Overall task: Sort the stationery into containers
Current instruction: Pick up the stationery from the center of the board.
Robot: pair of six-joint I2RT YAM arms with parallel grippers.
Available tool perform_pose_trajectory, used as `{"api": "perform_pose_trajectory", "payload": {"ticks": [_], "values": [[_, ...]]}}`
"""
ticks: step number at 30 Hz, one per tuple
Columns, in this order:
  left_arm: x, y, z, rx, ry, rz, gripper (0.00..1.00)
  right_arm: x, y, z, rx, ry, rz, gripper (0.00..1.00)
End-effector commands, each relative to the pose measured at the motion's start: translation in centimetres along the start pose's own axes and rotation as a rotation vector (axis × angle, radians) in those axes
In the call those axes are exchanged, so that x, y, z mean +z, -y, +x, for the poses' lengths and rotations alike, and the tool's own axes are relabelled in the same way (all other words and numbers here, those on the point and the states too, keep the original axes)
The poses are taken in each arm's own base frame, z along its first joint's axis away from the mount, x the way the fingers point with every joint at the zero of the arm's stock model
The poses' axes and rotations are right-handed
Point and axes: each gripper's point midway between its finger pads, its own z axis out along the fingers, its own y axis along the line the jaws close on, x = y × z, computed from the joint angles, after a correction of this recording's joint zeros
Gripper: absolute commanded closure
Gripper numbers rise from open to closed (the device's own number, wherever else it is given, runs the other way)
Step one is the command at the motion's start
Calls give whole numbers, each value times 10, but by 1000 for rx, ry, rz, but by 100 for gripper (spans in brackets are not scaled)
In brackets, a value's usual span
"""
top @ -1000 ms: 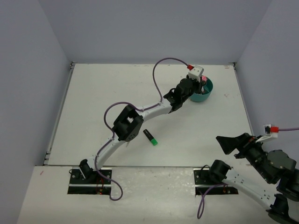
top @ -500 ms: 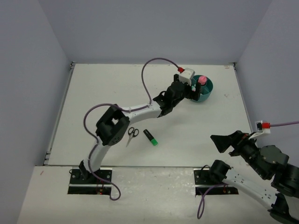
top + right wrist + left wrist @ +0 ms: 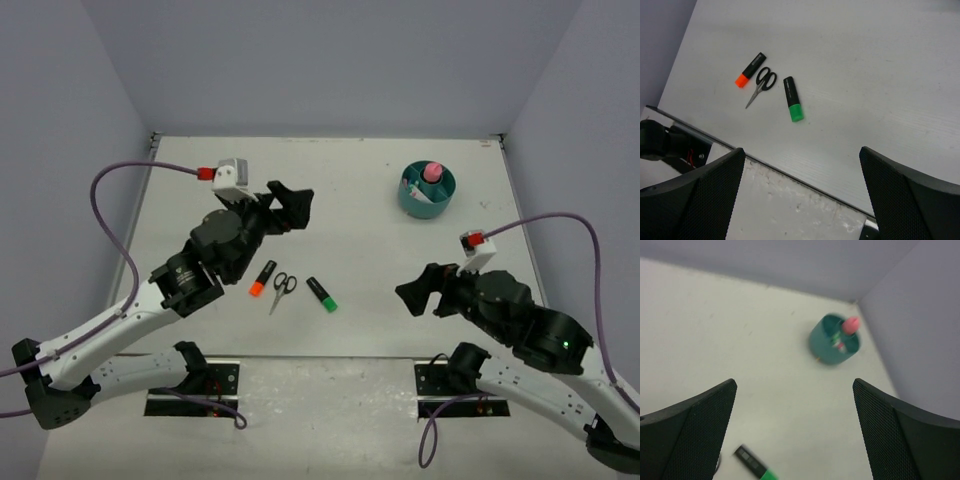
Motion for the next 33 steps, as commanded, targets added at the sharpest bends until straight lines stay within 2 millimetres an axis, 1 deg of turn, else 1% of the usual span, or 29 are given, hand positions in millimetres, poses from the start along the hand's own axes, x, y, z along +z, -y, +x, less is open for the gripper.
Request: {"api": "perform_pose_trajectory", "payload": {"ticks": [1, 2, 3, 4, 5, 8, 9, 10, 12, 14, 16, 19, 21, 23, 24, 25, 26, 27, 30, 33], "values": [[-45, -109, 99, 157, -328, -366, 0, 37, -54, 3, -48, -21, -214, 1], [-54, -116, 101, 162, -350, -390, 0, 42, -61, 6, -47, -33, -244, 1], [-61, -122, 96, 164, -350, -419, 0, 48, -68, 8, -43, -43, -265, 1], [-77, -136, 96, 196, -387, -470, 0, 61, -75, 12, -44, -66, -276, 1], [-89, -143, 91, 191, -393, -500, 0, 74, -74, 19, -50, -103, -245, 1], [-116, -156, 79, 186, -409, -528, 0, 97, -65, 35, -91, -200, -141, 1], [-123, -159, 76, 187, -405, -520, 0, 110, -60, 43, -113, -242, -92, 1], [-126, -161, 76, 199, -410, -519, 0, 114, -56, 46, -123, -256, -65, 1], [-136, -169, 72, 198, -383, -503, 0, 135, -47, 65, -172, -332, 20, 1], [-139, -168, 67, 175, -357, -466, 0, 147, -49, 75, -208, -364, 41, 1], [-140, -160, 65, 141, -335, -395, 0, 156, -48, 85, -234, -399, 63, 1], [-143, -156, 57, 118, -299, -355, 0, 164, -54, 92, -267, -413, 69, 1], [-145, -156, 55, 105, -288, -346, 0, 171, -50, 98, -301, -434, 94, 2], [-146, -156, 56, 98, -290, -336, 0, 178, -46, 101, -331, -451, 126, 8], [-145, -155, 56, 98, -290, -333, 0, 181, -41, 106, -344, -472, 148, 9], [-145, -154, 58, 97, -297, -326, 0, 185, -41, 109, -362, -487, 156, 14], [-145, -153, 59, 99, -301, -323, 0, 189, -37, 117, -379, -522, 173, 17], [-144, -153, 60, 104, -305, -323, 0, 192, -37, 121, -388, -538, 174, 18], [-142, -153, 63, 115, -320, -325, 0, 202, -39, 135, -427, -595, 163, 19], [-140, -153, 66, 125, -330, -329, 0, 211, -37, 147, -460, -642, 164, 20]]}}
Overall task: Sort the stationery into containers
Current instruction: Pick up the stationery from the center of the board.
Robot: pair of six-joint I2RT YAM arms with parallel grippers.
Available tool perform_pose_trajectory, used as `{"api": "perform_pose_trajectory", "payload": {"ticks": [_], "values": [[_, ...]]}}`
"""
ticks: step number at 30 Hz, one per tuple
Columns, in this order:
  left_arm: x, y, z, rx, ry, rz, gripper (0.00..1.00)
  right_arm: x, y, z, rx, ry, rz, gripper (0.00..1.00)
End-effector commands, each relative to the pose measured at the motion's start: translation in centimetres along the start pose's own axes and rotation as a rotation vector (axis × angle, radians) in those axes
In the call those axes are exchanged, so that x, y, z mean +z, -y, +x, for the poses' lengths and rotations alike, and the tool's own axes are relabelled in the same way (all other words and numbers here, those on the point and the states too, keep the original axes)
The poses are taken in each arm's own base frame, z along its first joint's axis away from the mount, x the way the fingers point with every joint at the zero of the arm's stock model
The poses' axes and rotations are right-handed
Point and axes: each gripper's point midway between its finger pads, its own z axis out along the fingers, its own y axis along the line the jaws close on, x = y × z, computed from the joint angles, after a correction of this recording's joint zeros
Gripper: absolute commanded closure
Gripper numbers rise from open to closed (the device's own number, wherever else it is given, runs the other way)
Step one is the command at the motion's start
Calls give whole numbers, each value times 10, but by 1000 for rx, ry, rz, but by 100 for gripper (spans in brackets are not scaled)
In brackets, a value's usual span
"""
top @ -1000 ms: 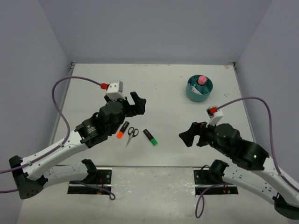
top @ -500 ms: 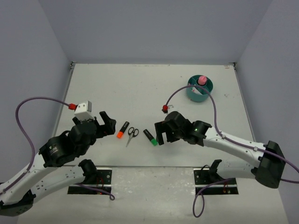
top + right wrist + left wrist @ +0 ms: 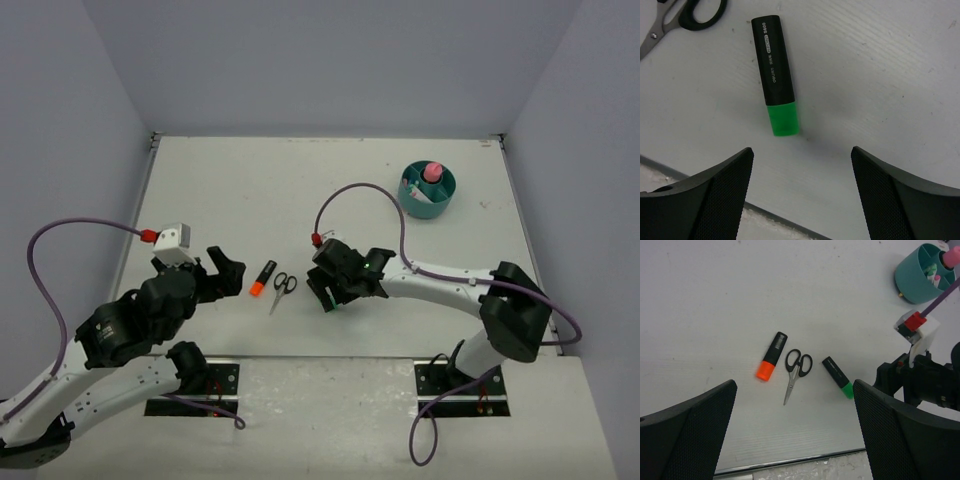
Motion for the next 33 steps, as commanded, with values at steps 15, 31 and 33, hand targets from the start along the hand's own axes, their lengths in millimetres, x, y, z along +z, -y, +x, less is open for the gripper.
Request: {"api": "perform_pose_trajectory", "payload": {"ticks": [15, 31, 33], "values": [[6, 7, 1, 25, -3, 9, 0, 55, -11, 12, -164, -155, 32, 43], [12, 86, 26, -73, -93, 379, 0, -23, -62, -17, -80, 103, -328, 100], [19, 111, 43, -109, -139, 488, 0, -44, -68, -12, -71, 163, -405, 100]]}}
